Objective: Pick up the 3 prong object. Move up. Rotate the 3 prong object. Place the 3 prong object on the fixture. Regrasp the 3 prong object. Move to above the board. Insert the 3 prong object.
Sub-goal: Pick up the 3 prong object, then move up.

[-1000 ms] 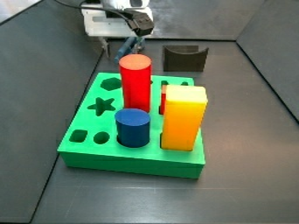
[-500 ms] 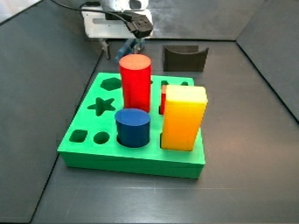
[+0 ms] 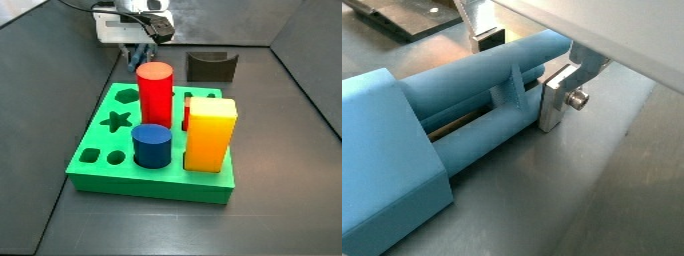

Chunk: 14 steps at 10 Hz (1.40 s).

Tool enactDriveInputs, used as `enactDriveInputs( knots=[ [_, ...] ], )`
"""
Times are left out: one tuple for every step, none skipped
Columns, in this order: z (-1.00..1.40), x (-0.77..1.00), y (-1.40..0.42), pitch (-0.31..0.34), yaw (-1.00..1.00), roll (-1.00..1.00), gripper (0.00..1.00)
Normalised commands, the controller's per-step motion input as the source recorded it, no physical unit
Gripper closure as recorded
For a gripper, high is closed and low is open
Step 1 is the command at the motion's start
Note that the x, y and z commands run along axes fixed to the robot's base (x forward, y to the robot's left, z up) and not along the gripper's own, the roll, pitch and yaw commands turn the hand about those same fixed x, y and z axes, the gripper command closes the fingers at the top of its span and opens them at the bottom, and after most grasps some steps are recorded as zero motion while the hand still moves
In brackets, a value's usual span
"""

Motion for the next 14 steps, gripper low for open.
enactDriveInputs(
  knots=[
    [0.0, 0.0, 0.0, 0.0, 0.0, 0.0, 1.0],
    [0.0, 0.0, 0.0, 0.0, 0.0, 0.0, 1.0],
    [0.0, 0.0, 0.0, 0.0, 0.0, 0.0, 1.0],
    [0.0, 0.0, 0.0, 0.0, 0.0, 0.0, 1.0],
    [0.0, 0.0, 0.0, 0.0, 0.0, 0.0, 1.0],
    [0.0, 0.0, 0.0, 0.0, 0.0, 0.0, 1.0],
    [0.0, 0.0, 0.0, 0.0, 0.0, 0.0, 1.0],
    [0.0, 0.0, 0.0, 0.0, 0.0, 0.0, 1.0],
    [0.83, 0.0, 0.0, 0.0, 0.0, 0.0, 1.0],
    [0.81, -0.05, -0.02, 0.019, 0.01, -0.01, 1.0],
    [0.72, -0.07, -0.03, 0.034, 0.02, -0.03, 1.0],
    [0.57, -0.04, -0.02, 0.037, 0.03, -0.05, 1.0],
    [0.45, -0.02, -0.01, 0.037, 0.02, -0.07, 1.0],
    [0.37, -0.02, -0.01, 0.034, 0.02, -0.09, 1.0]
  ],
)
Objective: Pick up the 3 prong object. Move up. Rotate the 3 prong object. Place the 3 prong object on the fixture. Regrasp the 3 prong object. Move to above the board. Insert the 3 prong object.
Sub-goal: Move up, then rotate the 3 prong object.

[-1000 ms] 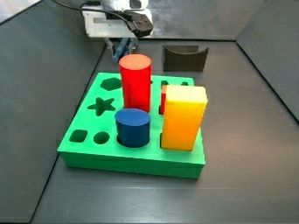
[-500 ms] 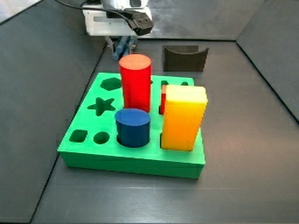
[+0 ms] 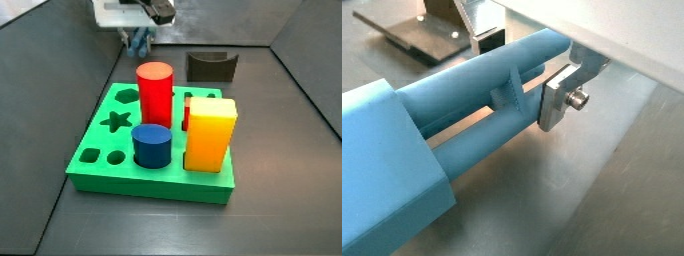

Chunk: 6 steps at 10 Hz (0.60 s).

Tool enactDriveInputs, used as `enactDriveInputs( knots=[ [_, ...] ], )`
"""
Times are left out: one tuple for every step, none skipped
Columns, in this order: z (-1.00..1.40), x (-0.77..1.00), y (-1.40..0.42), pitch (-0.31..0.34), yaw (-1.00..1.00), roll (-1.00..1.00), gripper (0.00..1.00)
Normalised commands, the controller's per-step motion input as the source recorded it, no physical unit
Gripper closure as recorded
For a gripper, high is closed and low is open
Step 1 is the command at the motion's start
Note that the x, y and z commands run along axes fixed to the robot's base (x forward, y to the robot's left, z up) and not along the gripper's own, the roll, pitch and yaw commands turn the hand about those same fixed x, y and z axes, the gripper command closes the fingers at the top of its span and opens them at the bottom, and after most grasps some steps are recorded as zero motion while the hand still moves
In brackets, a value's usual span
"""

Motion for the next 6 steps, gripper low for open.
enactDriveInputs(
  knots=[
    [0.2, -0.02, 0.0, 0.018, 0.02, -0.11, 1.0],
    [0.83, 0.7, -0.2, 0.0, 0.0, 0.0, 1.0],
    [0.77, 0.64, -0.19, 0.019, 0.01, -0.01, 1.0],
    [0.65, 0.45, -0.1, 0.076, 0.01, -0.01, 1.0],
    [0.51, 0.25, -0.05, 0.096, 0.01, -0.01, 1.0],
    [0.37, 0.13, -0.04, 0.07, 0.01, -0.01, 1.0]
  ],
)
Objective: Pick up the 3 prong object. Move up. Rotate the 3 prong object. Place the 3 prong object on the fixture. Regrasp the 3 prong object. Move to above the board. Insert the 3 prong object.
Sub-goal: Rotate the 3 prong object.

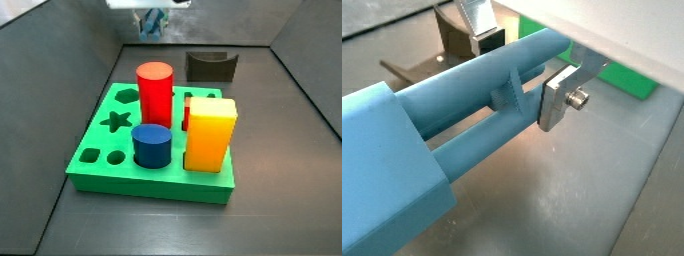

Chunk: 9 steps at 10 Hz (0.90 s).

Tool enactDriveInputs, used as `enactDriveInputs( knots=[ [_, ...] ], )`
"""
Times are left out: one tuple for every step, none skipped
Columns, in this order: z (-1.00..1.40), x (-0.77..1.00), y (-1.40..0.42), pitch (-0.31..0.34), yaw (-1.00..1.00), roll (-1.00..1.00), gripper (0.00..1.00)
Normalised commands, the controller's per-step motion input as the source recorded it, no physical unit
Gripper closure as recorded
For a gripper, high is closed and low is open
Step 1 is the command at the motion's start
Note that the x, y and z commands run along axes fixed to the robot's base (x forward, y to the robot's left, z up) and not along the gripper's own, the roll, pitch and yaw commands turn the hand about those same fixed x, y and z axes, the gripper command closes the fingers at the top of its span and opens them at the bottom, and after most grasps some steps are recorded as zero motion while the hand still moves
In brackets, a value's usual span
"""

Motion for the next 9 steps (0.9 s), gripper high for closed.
enactDriveInputs(
  knots=[
    [0.2, 0.06, -0.03, 0.045, 0.01, -0.02, 1.0],
    [0.0, 0.0, 0.0, 0.0, -1.0, 0.0, 1.0],
    [-0.05, 0.0, 0.01, 0.0, -1.0, 0.0, 1.0],
    [-0.03, 0.0, 0.02, -0.001, -1.0, 0.0, 1.0],
    [-0.01, 0.01, 0.02, -0.002, -1.0, 0.0, 1.0],
    [-0.01, 0.01, 0.02, -0.002, -1.0, 0.0, 1.0],
    [-0.01, 0.01, 0.02, -0.002, -1.0, 0.0, 1.0],
    [-0.01, 0.01, 0.02, -0.002, -1.0, 0.0, 1.0],
    [-0.01, 0.01, 0.02, -0.002, -1.0, 0.0, 1.0]
  ],
)
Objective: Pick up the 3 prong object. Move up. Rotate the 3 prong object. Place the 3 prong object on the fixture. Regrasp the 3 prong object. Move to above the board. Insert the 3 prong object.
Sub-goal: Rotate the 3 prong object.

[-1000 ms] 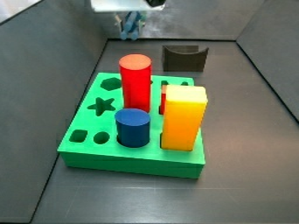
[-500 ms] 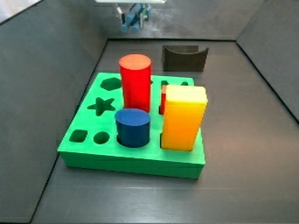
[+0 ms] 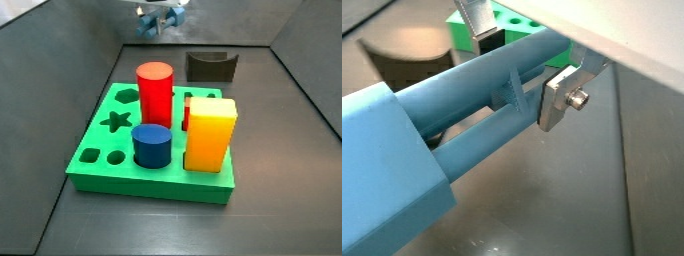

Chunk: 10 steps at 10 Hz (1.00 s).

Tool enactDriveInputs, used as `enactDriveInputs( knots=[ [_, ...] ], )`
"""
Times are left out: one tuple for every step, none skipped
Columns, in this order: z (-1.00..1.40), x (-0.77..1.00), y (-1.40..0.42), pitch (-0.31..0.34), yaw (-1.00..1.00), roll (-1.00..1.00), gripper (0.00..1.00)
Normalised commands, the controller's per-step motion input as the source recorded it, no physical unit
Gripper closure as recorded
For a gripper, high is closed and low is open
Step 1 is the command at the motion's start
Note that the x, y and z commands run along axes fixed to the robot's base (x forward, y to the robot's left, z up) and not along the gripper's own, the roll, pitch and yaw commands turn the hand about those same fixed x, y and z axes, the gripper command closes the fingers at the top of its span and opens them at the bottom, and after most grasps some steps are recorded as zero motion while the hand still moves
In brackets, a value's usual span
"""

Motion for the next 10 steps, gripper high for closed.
enactDriveInputs(
  knots=[
    [-0.01, 0.01, 0.02, -0.002, -1.0, 0.0, 1.0],
    [-0.01, 0.01, 0.02, -0.002, -1.0, 0.0, 1.0],
    [-0.01, 0.01, 0.02, -0.002, -1.0, 0.0, 1.0],
    [-0.01, 0.01, 0.02, -0.002, -1.0, 0.0, 1.0],
    [-0.01, 0.02, 0.02, -0.002, -1.0, 0.0, 1.0],
    [-0.01, 0.02, 0.02, -0.002, -1.0, 0.0, 1.0],
    [-0.01, 0.02, 0.02, -0.003, -1.0, 0.0, 1.0],
    [-0.01, 0.02, 0.02, -0.003, -1.0, 0.0, 1.0],
    [-0.01, 0.02, 0.02, -0.003, -1.0, 0.0, 1.0],
    [-0.01, 0.02, 0.02, -0.003, -1.0, 0.0, 1.0]
  ],
)
